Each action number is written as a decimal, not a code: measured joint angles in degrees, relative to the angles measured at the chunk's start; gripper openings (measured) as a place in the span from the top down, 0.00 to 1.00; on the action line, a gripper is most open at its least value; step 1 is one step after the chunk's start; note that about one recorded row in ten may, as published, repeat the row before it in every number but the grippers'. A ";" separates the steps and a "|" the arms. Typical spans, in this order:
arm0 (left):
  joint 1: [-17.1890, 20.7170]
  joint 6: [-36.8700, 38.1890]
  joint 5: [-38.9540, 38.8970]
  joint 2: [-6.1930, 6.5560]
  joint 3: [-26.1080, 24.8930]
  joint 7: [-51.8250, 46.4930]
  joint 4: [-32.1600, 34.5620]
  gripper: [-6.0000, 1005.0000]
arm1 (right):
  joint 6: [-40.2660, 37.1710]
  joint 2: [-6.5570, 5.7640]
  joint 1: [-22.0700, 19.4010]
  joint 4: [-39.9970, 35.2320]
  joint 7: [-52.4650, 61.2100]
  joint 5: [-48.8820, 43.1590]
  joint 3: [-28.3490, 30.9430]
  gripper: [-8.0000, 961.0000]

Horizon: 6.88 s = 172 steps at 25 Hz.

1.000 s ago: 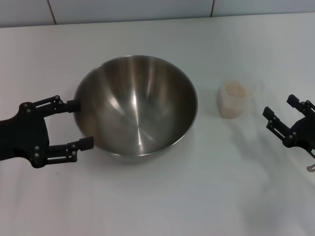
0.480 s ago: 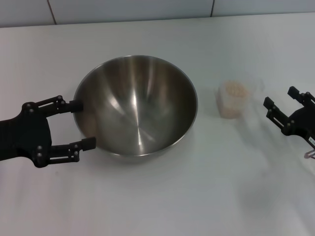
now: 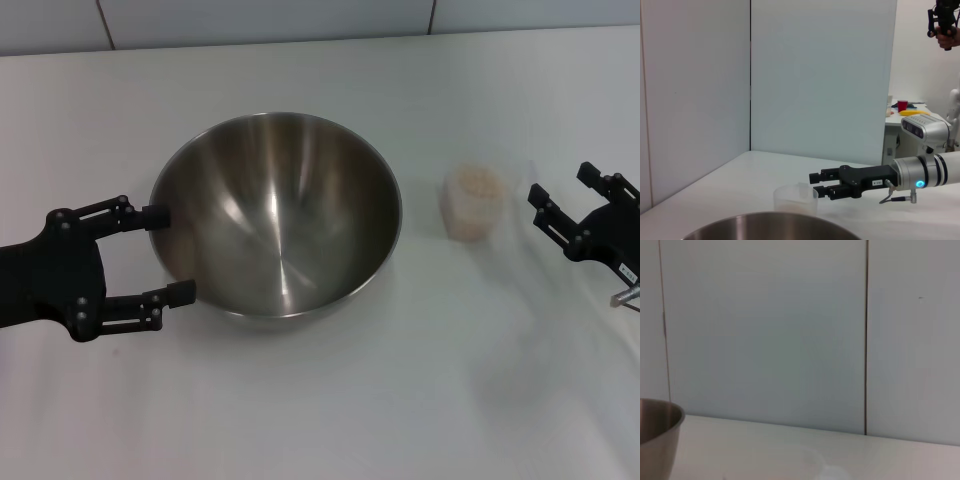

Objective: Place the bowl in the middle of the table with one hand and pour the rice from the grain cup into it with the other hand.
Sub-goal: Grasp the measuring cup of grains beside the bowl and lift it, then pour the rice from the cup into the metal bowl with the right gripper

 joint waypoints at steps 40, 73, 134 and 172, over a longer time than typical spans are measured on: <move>-0.51 -0.21 1.46 -0.33 -0.43 -0.15 0.00 0.16 | 5.68 -0.04 3.80 0.51 0.47 0.00 0.79 0.35; -0.63 -1.19 1.46 -0.83 -0.42 -0.20 0.00 0.16 | 5.80 -0.09 4.81 0.26 -0.02 0.00 0.97 0.40; -0.61 -1.18 1.59 -0.97 -0.19 -0.17 0.00 0.16 | 3.36 0.04 6.73 0.53 -4.83 0.00 4.40 0.97; -0.88 -0.73 4.10 -1.76 -4.98 -0.76 0.77 0.16 | -9.98 0.29 18.96 -0.20 -60.96 -0.80 -8.90 0.97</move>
